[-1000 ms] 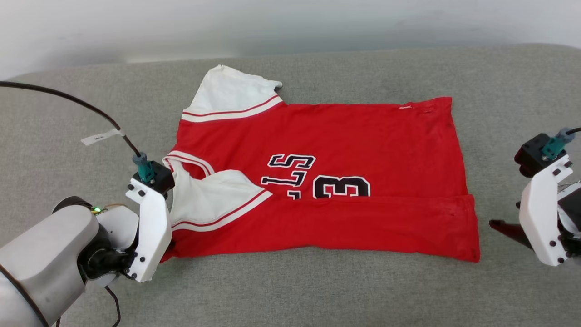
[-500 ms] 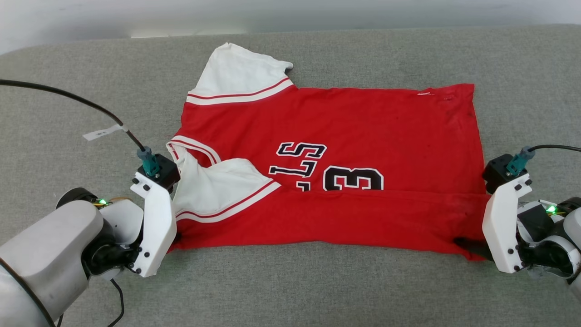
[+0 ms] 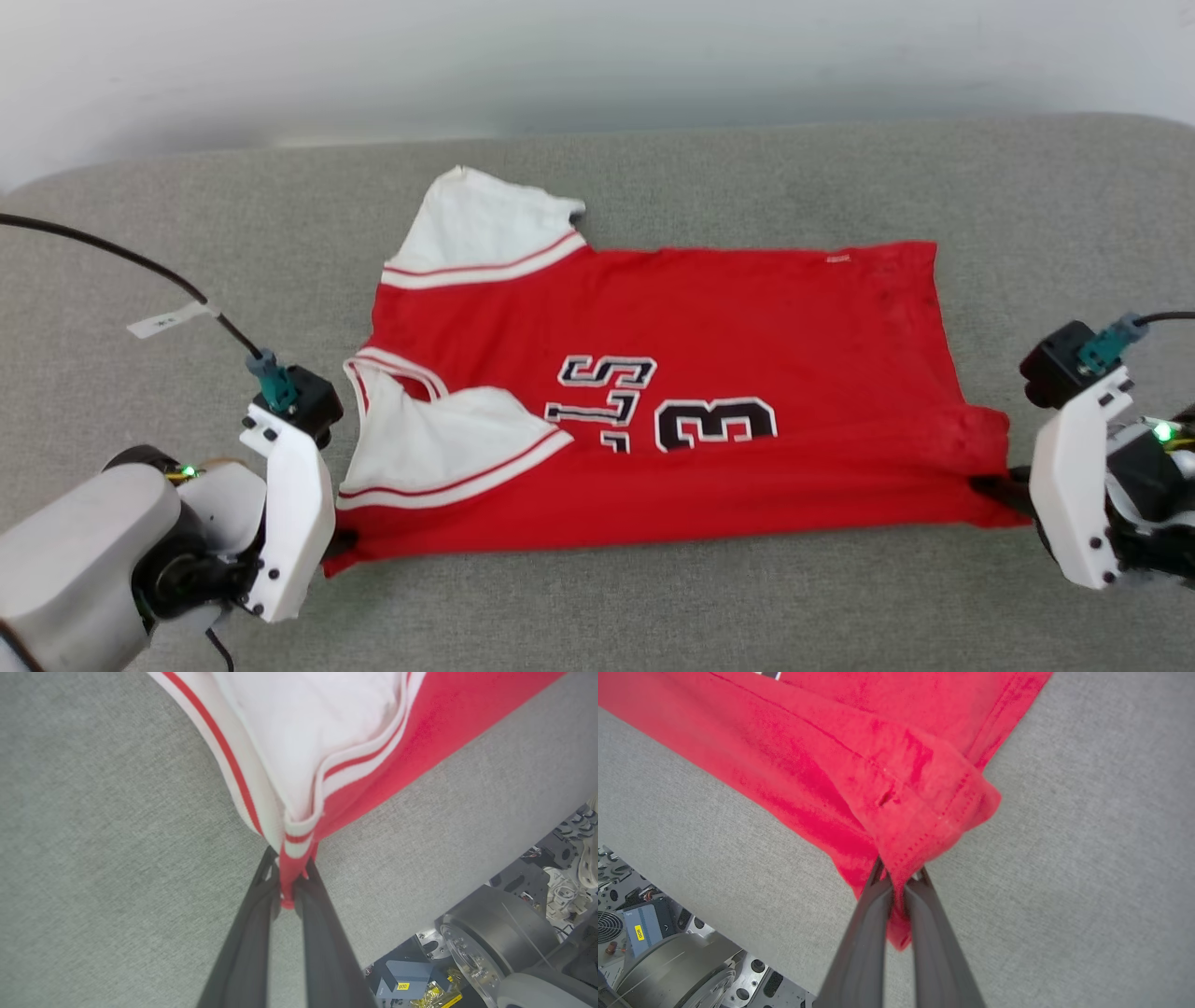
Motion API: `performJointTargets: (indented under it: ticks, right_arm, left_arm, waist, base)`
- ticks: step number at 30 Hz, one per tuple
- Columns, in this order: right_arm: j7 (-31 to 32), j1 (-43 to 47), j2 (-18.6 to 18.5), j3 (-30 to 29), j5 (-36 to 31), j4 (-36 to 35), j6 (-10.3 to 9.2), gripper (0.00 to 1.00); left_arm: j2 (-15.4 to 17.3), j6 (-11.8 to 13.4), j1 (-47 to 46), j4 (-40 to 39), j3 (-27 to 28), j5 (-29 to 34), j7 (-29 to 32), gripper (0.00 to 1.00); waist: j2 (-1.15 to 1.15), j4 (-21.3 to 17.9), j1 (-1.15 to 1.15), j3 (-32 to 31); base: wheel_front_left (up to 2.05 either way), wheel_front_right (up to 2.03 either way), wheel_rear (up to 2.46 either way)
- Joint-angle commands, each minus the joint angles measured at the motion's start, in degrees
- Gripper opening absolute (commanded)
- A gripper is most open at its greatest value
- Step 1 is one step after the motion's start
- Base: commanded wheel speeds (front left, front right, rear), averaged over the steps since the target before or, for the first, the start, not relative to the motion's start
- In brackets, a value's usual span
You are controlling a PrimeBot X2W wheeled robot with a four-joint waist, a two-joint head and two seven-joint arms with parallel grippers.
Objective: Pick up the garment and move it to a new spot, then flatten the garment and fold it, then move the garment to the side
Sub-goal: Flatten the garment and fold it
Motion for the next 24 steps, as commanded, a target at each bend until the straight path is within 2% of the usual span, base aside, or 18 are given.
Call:
performJointTargets:
  ticks: [1,5,9,15,16,17,19,24]
  right_arm:
    - [-0.2,1.5,-1.6,-0.1,0.6,-1.2,-0.02,0.0]
    - [1.0,4.6,-5.7,0.6,1.6,-4.9,-0.03,0.0]
    - [1.4,8.2,-7.3,0.6,2.2,-6.1,-0.03,0.0]
    - [0.2,10.9,-4.6,0.4,0.1,-2.5,-0.03,0.0]
    - [-0.2,11.2,-3.9,0.4,-0.2,-2.0,-0.03,0.0]
    - [-0.4,11.4,-3.3,0.4,-0.6,-1.6,-0.03,0.11]
    - [-1.7,11.3,-2.8,0.0,-1.5,-1.4,-0.03,1.0]
    - [-6.2,10.5,-2.7,-2.7,-3.9,-1.8,-0.02,1.0]
  left_arm:
    - [0.9,0.4,1.4,-1.2,0.1,-0.5,0.0,0.0]
    - [2.5,1.3,3.9,-4.8,-1.0,-1.4,0.8,0.0]
    - [3.2,2.5,6.8,-7.1,-1.9,-1.9,0.5,0.0]
    - [2.6,3.9,8.9,-7.2,-2.7,-1.8,-0.6,0.0]
    - [2.4,4.0,9.0,-7.0,-2.8,-1.8,-0.8,0.42]
    - [2.4,4.1,8.7,-6.8,-2.8,-1.3,-1.1,1.0]
    - [2.5,4.0,8.2,-6.6,-2.4,-1.1,-1.6,1.0]
    - [3.7,4.3,6.6,-7.4,-0.4,-0.8,-3.5,1.0]
  waist:
    - [0.0,-0.3,0.01,-1.5]
    - [0.0,-0.3,0.01,-2.6]
    - [0.0,-0.3,0.01,-2.5]
    - [0.0,-0.3,0.01,-0.8]
    - [0.0,-0.2,0.01,-0.7]
    - [0.0,-0.2,0.01,-0.7]
    - [0.0,-0.2,0.01,-0.8]
    - [0.0,-0.3,0.01,-1.9]
  base:
    - [0.0,0.0,0.0]
    - [0.0,0.0,0.0]
    - [0.0,0.0,0.0]
    - [0.0,0.0,0.0]
    - [0.0,0.0,0.0]
    - [0.0,0.0,0.0]
    - [0.0,0.0,0.0]
    - [0.0,0.0,0.0]
